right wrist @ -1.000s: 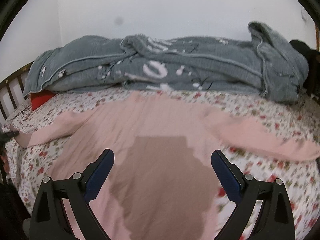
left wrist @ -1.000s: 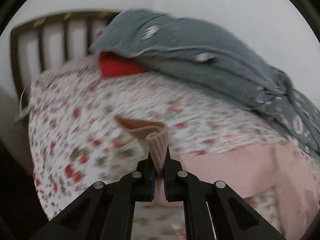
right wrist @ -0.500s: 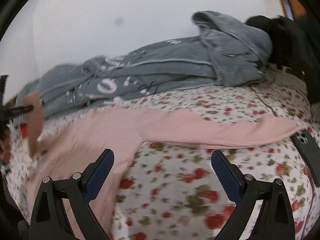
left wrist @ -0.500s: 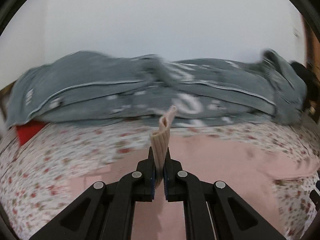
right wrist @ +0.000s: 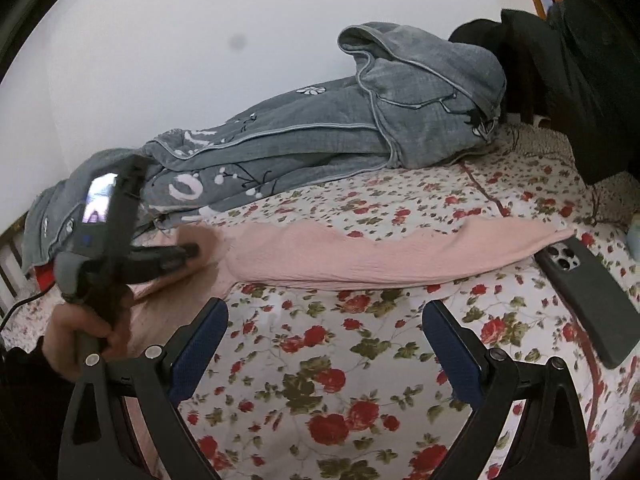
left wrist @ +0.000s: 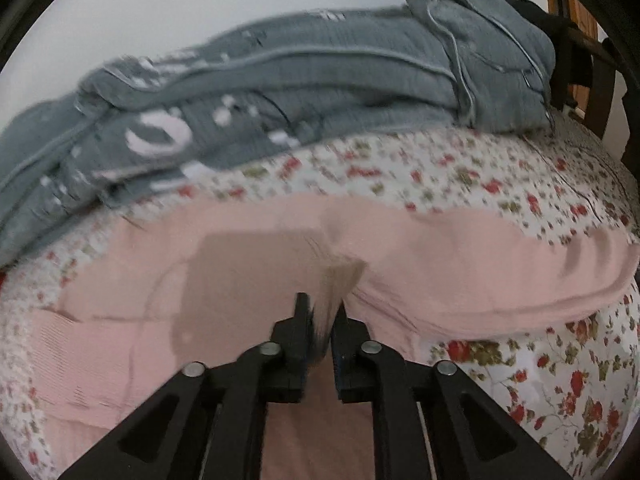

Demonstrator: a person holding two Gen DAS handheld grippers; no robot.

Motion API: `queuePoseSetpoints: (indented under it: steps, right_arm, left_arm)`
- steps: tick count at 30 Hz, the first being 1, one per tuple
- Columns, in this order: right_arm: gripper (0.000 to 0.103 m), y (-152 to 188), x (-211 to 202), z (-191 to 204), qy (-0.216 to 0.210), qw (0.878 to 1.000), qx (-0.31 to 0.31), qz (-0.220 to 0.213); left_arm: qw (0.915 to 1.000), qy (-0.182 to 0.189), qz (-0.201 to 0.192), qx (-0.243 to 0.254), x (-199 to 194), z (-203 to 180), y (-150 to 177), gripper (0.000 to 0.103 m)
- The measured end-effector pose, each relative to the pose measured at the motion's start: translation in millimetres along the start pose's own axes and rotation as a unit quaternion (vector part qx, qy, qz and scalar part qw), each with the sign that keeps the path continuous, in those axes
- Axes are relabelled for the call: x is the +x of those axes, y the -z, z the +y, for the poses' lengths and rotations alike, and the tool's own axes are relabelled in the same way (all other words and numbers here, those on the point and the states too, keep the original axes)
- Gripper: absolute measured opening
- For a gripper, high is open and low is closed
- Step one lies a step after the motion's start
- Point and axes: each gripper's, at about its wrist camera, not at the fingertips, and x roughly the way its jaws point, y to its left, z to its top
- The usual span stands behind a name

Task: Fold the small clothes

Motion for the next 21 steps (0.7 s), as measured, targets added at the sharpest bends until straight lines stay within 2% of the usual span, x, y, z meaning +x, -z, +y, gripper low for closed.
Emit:
queuePoseSetpoints:
  steps: [1,3,4,6,11,17,21]
  right_arm:
    - [0.097,0,1,1,0.000,1.000,-0.004,0.002]
    - [0.097,1,3,5,-0.003,1.000,-0.010,0.007]
    - [0.097,1,5,7,-0.003,1.000,-0.013,0.009]
    - [0.097,2,7,14,-0.003,1.000,-0.020,0.011]
    - [0.097,3,18,36,-0.013,0.999,-0.027,0.020]
    - [0.097,9,37,66,-0.007,0.998,-0.046,0.034]
    - [0.097,13,51,87,-0.001,0.997,-0.066,0.040]
  left_arm:
    - [1.0000,-0.002,-0.002,0.000,-3,0,2,0.030]
    - [0.9995,-0.013,-0.029,-0.006,-17,8,7,0.075]
    - [0.9987,-0.017,-0.047,-0.012,-24,16,9,0.080]
    - [0.9970,-0.014,-0.072,-0.024,-42,37,15,0.081]
    - [0.9945,-0.020,-0.070,-0.075,-63,108,36,0.081]
    - [0.9836,-0.100,-0.059,-0.138,-66,218,82,0.081]
    - [0.9741,-0.100,-0.047,-0.197,-59,289,112,0.080]
